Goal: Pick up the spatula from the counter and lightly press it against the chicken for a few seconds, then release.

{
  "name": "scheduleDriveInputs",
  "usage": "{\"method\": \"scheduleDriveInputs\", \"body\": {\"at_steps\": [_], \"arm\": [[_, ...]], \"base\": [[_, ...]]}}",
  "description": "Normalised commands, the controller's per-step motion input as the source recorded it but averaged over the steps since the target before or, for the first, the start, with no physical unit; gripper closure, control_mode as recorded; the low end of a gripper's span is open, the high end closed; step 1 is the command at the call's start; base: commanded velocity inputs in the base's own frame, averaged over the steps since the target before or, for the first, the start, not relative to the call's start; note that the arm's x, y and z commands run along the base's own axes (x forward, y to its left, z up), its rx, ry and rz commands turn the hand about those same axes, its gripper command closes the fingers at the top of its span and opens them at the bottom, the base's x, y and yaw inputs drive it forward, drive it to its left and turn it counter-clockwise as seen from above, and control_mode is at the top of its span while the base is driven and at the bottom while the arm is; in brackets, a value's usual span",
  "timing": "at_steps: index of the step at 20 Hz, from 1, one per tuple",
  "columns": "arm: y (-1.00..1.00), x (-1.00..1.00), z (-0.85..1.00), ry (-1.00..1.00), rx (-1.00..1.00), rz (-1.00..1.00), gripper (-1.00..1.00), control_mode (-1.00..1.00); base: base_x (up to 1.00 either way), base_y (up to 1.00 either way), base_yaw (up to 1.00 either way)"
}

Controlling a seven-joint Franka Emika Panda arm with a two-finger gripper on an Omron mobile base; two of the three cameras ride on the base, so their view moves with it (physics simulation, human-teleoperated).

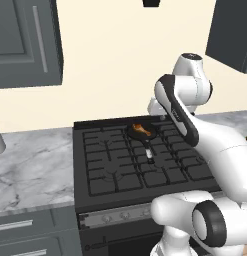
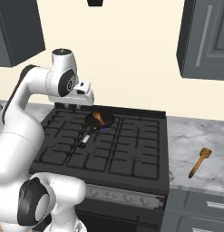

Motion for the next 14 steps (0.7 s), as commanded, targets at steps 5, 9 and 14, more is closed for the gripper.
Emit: {"method": "scheduleDriveInputs", "body": {"at_steps": [5, 9, 14], "arm": [[0.00, -0.06, 0.00, 0.00, 0.00, 0.00, -1.00, -1.00], [-0.01, -0.20, 0.00, -0.02, -0.03, 0.00, -1.00, -1.00], [-0.16, -0.30, 0.00, -0.04, -0.05, 0.00, -1.00, -1.00]], "base": [[0.00, 0.00, 0.00], [0.00, 0.00, 0.00], [0.00, 0.00, 0.00]]}}
